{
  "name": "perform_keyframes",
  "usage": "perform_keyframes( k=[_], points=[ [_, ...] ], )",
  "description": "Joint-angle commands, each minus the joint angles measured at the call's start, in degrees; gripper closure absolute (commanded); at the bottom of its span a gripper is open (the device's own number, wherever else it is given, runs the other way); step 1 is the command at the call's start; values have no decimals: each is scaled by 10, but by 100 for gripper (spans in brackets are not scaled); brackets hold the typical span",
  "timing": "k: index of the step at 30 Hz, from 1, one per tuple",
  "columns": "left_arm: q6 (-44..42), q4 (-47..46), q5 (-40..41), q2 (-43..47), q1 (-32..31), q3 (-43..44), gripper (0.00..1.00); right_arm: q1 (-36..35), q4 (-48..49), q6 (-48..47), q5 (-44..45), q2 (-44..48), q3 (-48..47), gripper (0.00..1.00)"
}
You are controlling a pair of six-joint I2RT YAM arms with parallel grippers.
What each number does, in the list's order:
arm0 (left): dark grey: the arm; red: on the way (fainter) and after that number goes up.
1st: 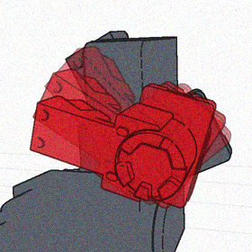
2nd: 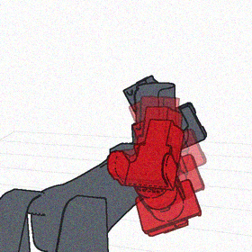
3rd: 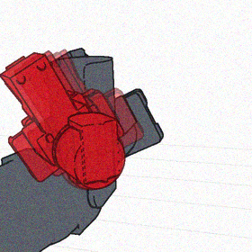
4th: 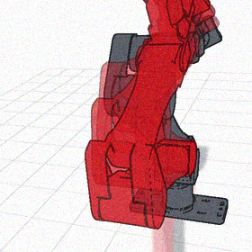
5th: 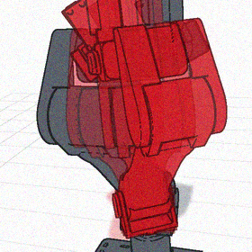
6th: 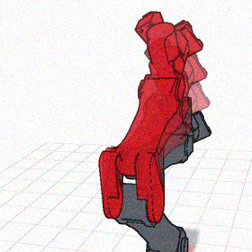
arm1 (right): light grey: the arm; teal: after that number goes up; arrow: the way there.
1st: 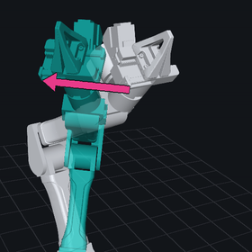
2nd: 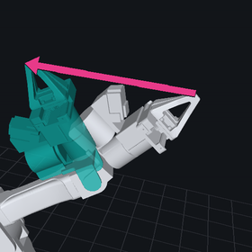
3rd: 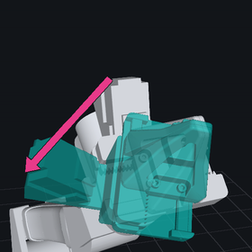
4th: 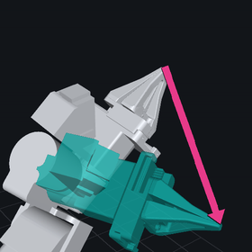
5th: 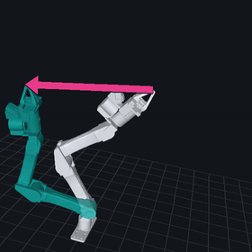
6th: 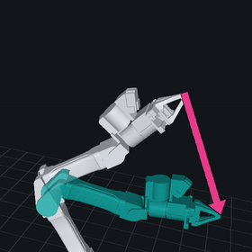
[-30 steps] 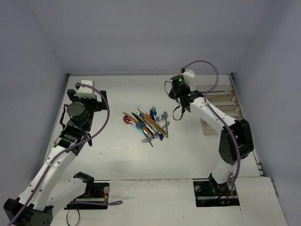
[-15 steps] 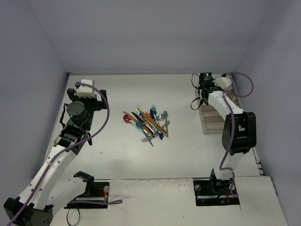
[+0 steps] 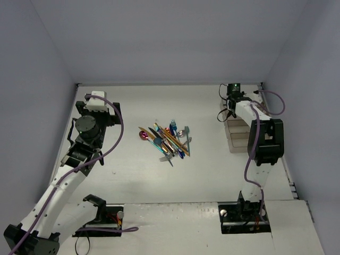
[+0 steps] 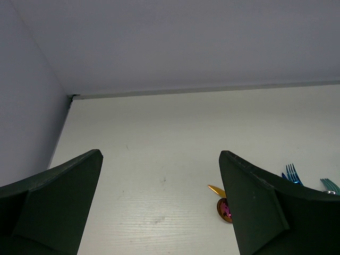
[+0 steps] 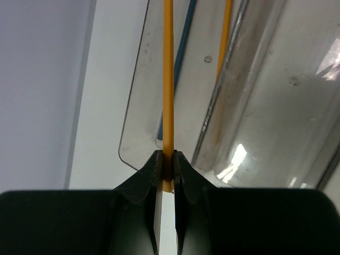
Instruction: Sort the eating utensils into containers
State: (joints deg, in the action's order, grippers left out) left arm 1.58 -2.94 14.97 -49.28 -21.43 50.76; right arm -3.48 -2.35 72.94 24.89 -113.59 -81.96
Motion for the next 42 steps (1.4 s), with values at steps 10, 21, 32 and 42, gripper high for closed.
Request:
perform_keyframes(
  k=[10, 21, 32, 42],
  points=[
    [5, -44, -7, 6, -3, 3, 10, 6, 12, 58, -10, -44, -76, 91],
    [6, -45, -8, 3, -3, 2, 10, 5, 14, 70, -34, -63, -76, 84],
    [6, -45, -10, 2, -3, 3, 10, -3, 13, -98, -25, 11, -88, 62],
    [0, -45, -7, -4, -3, 3, 10, -118, 14, -541, -190, 114, -26, 63]
  ],
)
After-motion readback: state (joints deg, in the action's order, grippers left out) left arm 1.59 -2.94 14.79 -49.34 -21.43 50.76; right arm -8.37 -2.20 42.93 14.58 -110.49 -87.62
